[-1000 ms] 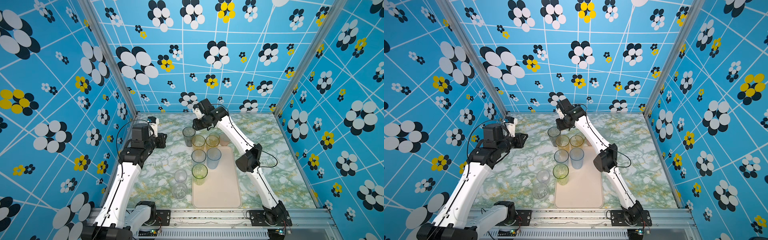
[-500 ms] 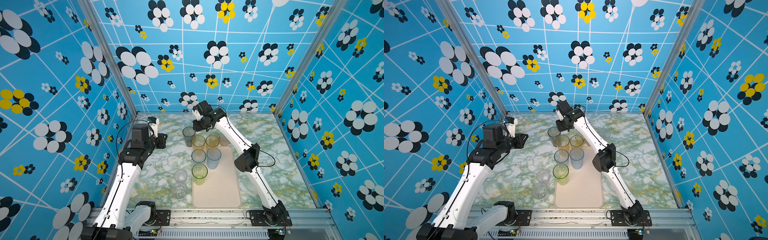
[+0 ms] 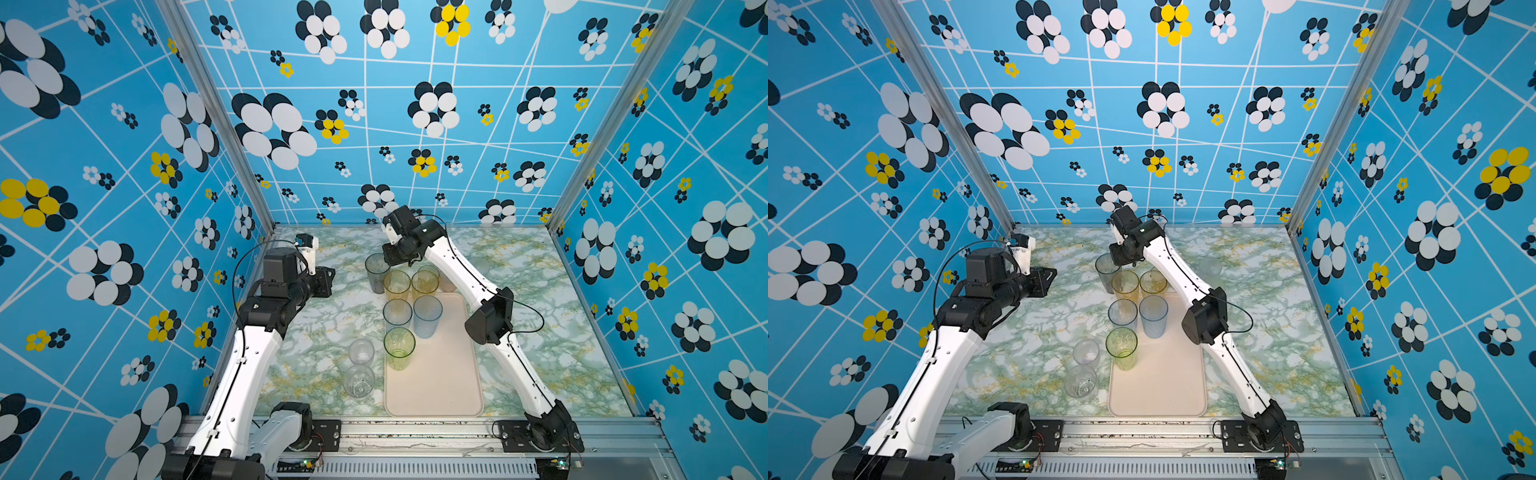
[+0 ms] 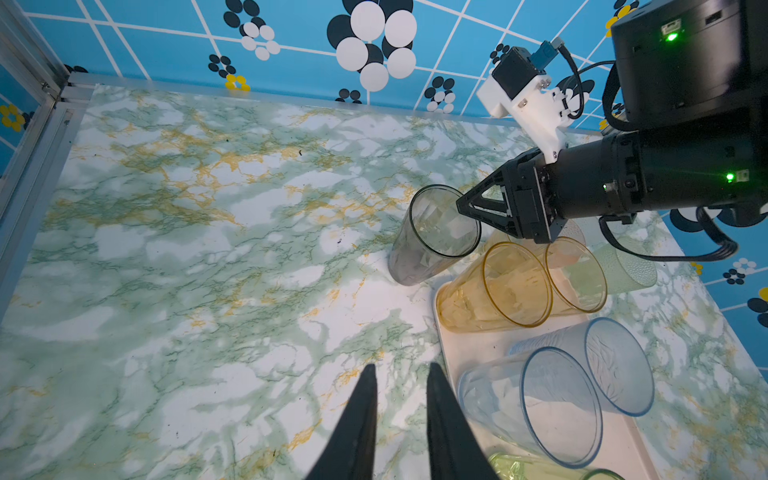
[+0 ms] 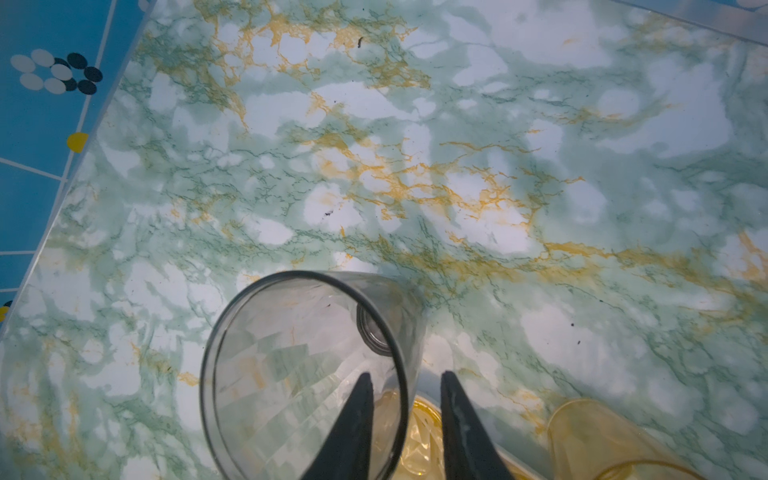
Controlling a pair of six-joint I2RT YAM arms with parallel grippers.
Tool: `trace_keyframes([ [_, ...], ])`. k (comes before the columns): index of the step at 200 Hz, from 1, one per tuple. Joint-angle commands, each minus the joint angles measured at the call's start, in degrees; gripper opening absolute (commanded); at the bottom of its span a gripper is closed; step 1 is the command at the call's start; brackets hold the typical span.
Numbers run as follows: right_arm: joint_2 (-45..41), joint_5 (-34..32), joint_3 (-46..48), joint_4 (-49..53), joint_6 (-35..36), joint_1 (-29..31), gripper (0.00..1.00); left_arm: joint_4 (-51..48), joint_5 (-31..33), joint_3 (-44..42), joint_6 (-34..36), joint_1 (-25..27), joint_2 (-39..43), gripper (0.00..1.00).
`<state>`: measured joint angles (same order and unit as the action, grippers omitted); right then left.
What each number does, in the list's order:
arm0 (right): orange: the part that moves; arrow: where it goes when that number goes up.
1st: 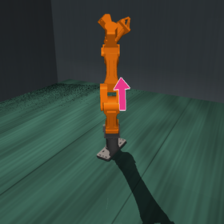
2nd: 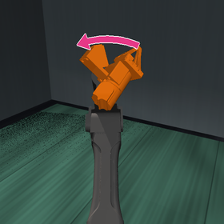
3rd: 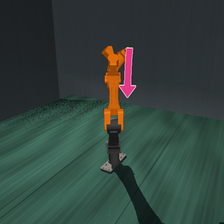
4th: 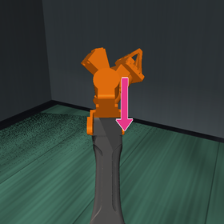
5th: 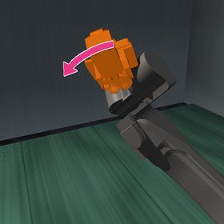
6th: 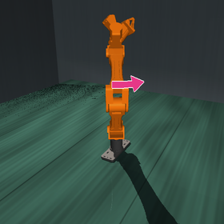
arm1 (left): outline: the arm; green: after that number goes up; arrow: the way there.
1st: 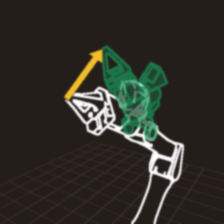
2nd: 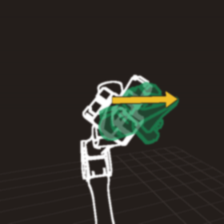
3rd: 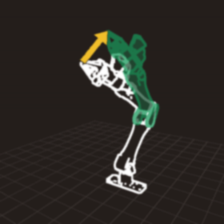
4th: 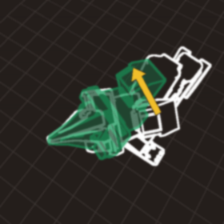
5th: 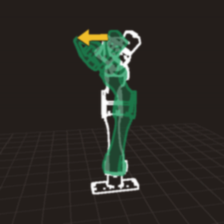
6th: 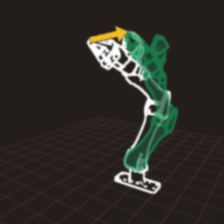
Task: Place the glasses into the tray
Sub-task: 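Lower the right gripper onto the smoky grey glass beyond the tray, then close the right gripper on the smoky grey glass rim, then lift the smoky grey glass with the right gripper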
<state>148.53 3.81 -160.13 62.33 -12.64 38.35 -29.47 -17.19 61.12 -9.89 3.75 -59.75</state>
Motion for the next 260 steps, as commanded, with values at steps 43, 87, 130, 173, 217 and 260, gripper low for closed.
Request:
trace_keyframes([
  [43, 1.69, -0.79, -1.41, -1.14, -0.30, 0.68, 0.24, 1.61, -0.65, -1.40, 0.22, -0.53, 1.21, 0.24],
  [87, 1.94, -0.30, -1.41, -1.24, -0.22, 0.85, 0.20, 1.52, -0.30, -1.54, 0.32, -0.55, 1.07, 0.24],
  [130, 1.94, 0.05, -1.41, -1.76, -0.27, 0.98, 0.15, 1.52, -0.23, -1.71, 0.40, -0.58, 0.95, 0.24],
  [173, 1.72, 0.12, -1.41, -3.67, -0.53, 1.20, 0.09, 1.46, 0.00, -1.84, 0.49, -0.52, 0.95, 0.24],
  [217, 1.00, -0.03, -1.41, -6.36, -1.33, 1.33, 0.00, 1.26, 0.32, -1.91, 0.66, -0.58, 1.21, 0.24],
  [260, -1.38, 0.67, -1.23, -10.41, -2.47, 1.42, 0.00, 0.92, 0.74, -1.97, 0.84, -0.55, 1.12, 0.24],
])
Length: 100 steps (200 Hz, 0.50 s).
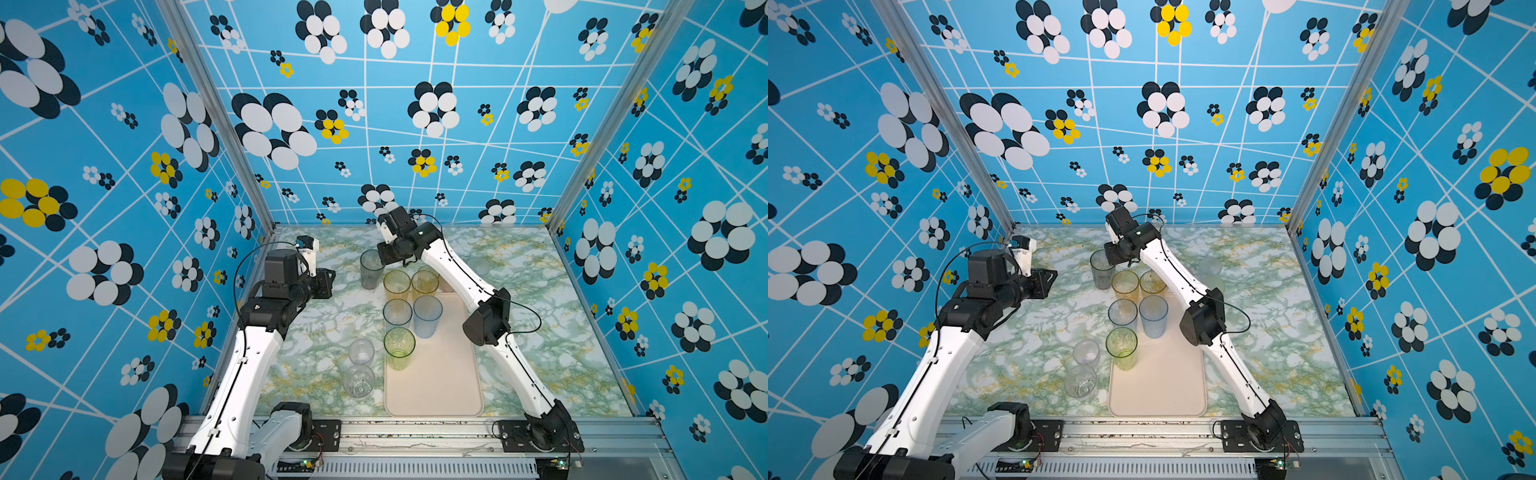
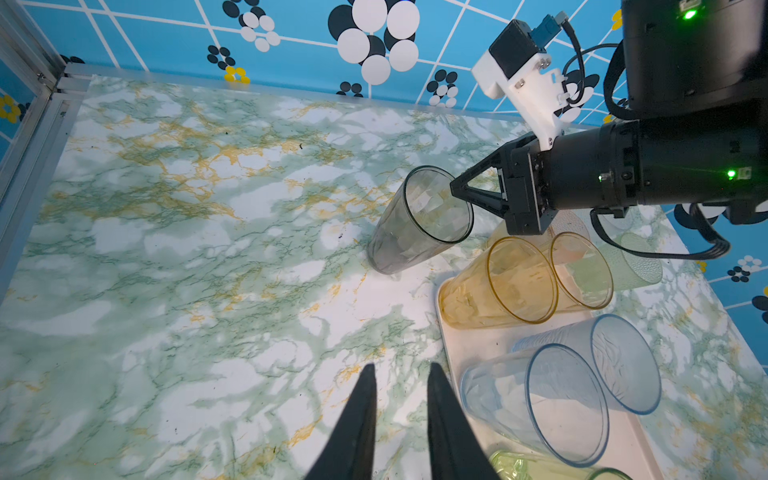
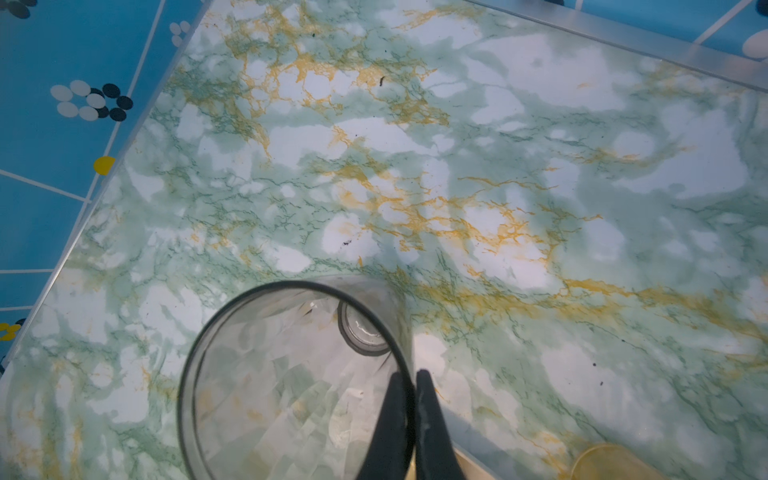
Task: Place the glasses into the tray
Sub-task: 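Lift the smoky grey glass with the right gripper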
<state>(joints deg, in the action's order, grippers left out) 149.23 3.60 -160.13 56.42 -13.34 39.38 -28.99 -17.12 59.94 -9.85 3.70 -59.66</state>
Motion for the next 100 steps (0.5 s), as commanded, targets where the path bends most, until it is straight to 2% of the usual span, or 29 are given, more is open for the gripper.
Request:
trace_keyframes([
  [1, -2.18, 0.89, -1.23, -4.63, -1.77, 0.42, 0.00, 0.43, 0.73, -0.79, 0.79, -0.52, 1.08, 0.24],
  [69, -14.20, 2.04, 0.19, -8.79, 1.28, 0.40, 0.00, -0.09, 1.87, -0.69, 1.20, -0.58, 0.25, 0.24],
  [87, -20.87, 2.70, 4.91, -9.10, 2.97, 0.42, 0.00, -0.19, 2.15, -0.62, 1.23, -0.62, 0.16, 0.24],
  [100, -27.82, 3.95, 11.75, -10.72, 4.33, 0.39, 0.00, -0.19, 2.52, -0.56, 1.32, -0.62, 0.00, 0.24],
])
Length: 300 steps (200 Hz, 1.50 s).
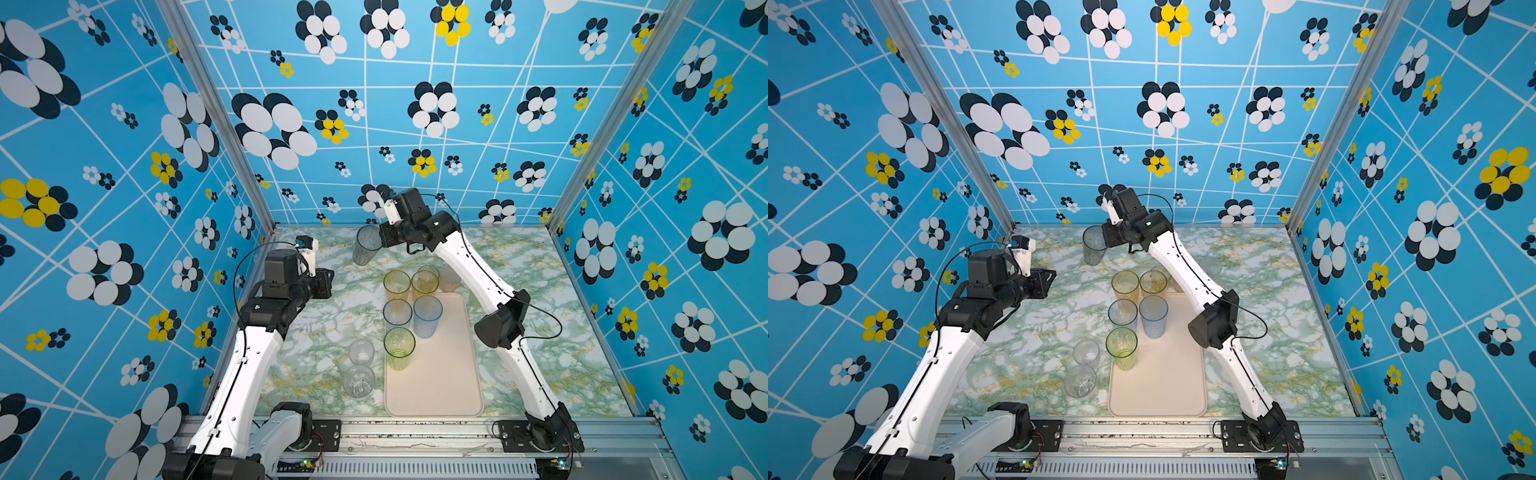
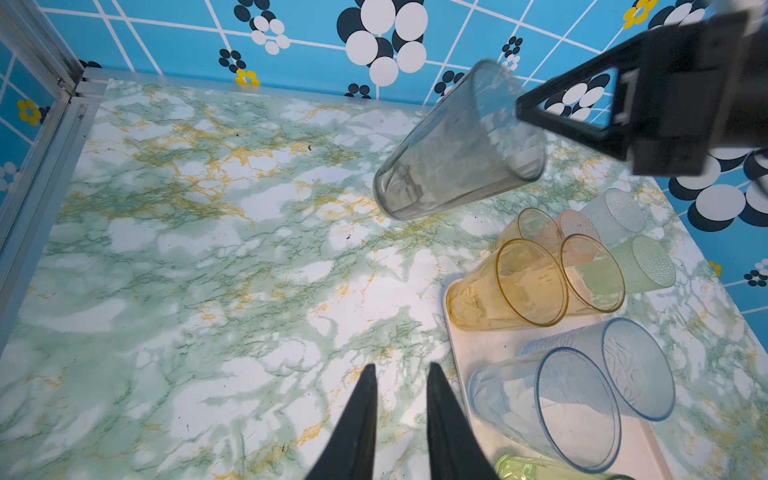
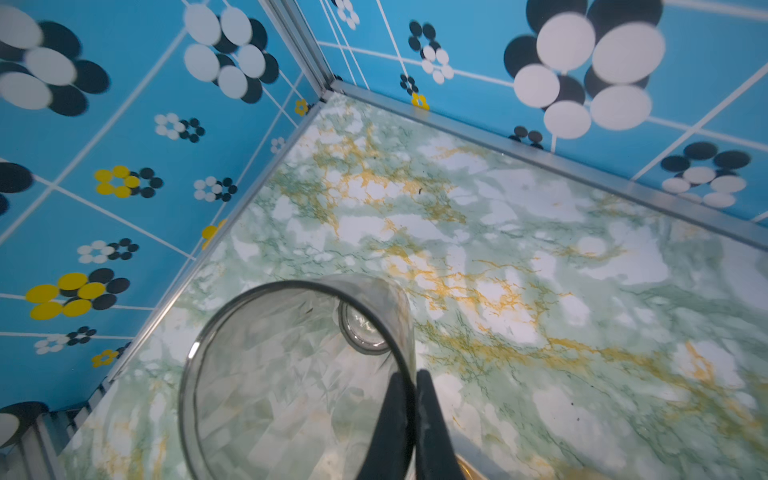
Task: Place the glasses into the tray
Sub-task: 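Lift the smoky grey glass with the right gripper, then carry the smoky grey glass with the right gripper to the tray's near end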
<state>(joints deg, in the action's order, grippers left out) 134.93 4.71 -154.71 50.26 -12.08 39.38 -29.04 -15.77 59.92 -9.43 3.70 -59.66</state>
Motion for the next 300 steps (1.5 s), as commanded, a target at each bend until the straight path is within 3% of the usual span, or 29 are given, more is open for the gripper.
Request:
trace_keyframes([
  [1, -14.11, 2.93, 7.00, -4.73, 3.13, 0.37, 0.00, -0.19, 1.22, -0.52, 0.90, -0.58, -0.01, 0.24],
  [53, -49.75, 1.13, 46.45, -14.54, 4.96, 0.41, 0.00, -1.00, 1.01, 0.60, 0.54, -0.53, -1.70, 0.23],
  [83, -65.43, -6.03, 57.77, -6.80, 4.05, 1.37, 0.00, -2.34, 0.55, 2.79, 0.29, -0.12, -3.12, 0.23],
  [116, -75.16, -12.68, 67.01, 5.03, -0.20, 4.72, 0.00, -4.21, 2.90, 5.56, 0.38, 2.48, -4.26, 0.22],
  [148, -76.93, -21.08, 71.24, 15.12, -4.56, 11.16, 0.00, -4.93, 5.93, 7.85, 0.47, 5.80, -6.02, 0.23],
  [198, -72.72, -23.77, 76.02, 21.54, -10.98, 22.54, 0.00, -5.24, 7.11, 8.15, 0.03, 7.92, -6.69, 0.22],
  [236, -67.38, -23.27, 78.49, 17.85, -14.45, 31.35, 0.00, -5.28, 7.86, 8.07, -0.07, 9.71, -7.18, 0.22],
  [300, -65.27, -17.98, 85.00, 4.94, -16.51, 33.85, 0.00, -5.02, 7.95, 8.11, 0.03, 11.75, -8.65, 0.22],
])
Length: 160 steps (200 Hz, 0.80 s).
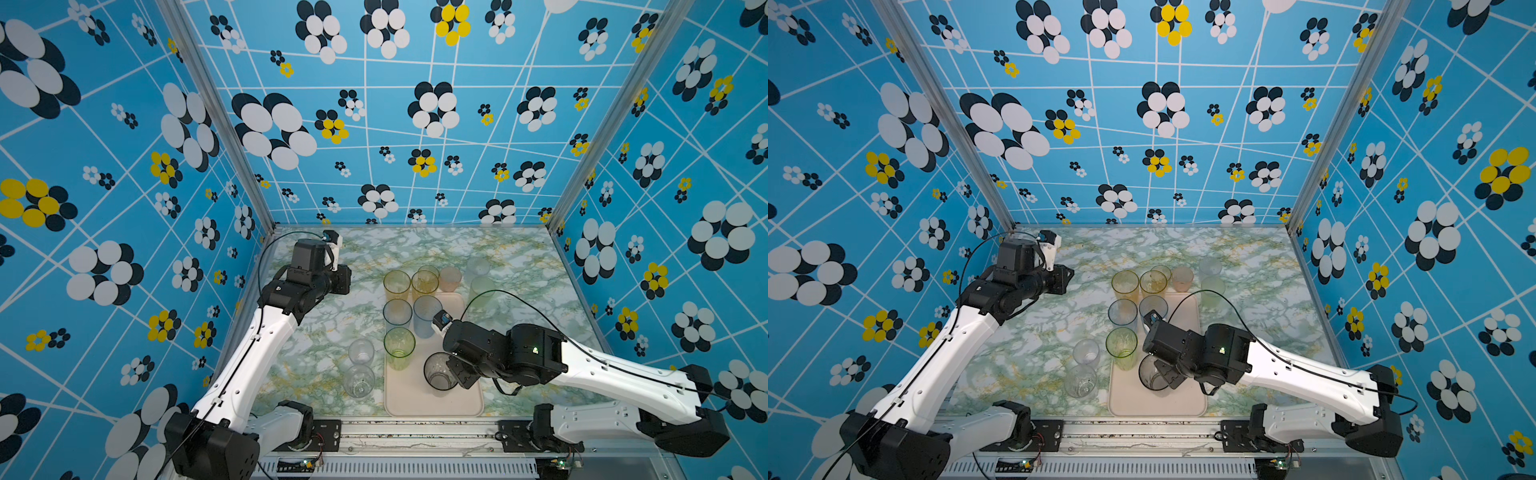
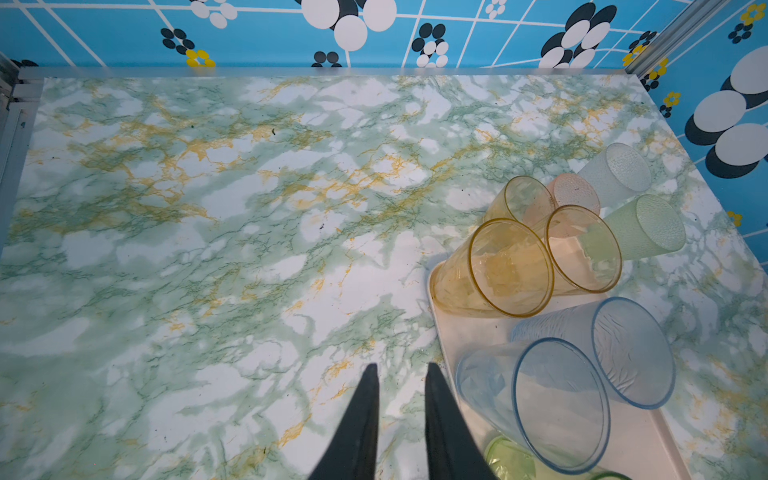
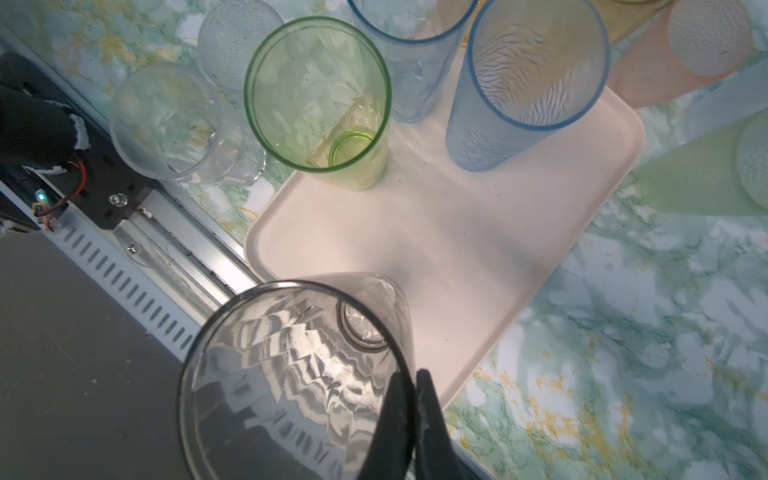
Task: Place the glasses into the tray
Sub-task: 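Carry the smoky grey glass with the right gripper to the tray's near end, then lower the smoky grey glass onto the tray beside the blue glasses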
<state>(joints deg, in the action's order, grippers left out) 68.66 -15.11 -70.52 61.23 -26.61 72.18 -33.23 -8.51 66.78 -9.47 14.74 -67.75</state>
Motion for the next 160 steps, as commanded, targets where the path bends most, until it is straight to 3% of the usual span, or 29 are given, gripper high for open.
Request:
trace_keyframes([
  [1, 1.02, 1.84, 0.90, -6.17, -2.01, 1.08, 0.00, -0.80, 0.69, 1.24, 0.07, 0.72, -0.60, 0.22],
  [72, -1.07, -5.97, 2.95, -4.28, -4.76, -2.06, 0.00, -0.69, 0.70, 1.23, 0.07, 1.42, -1.21, 0.23],
  [160, 0.22, 1.30, 8.80, -13.22, -4.37, -14.35, 0.00, -0.43, 0.51, 1.37, 0.42, 1.40, -2.72, 0.22],
])
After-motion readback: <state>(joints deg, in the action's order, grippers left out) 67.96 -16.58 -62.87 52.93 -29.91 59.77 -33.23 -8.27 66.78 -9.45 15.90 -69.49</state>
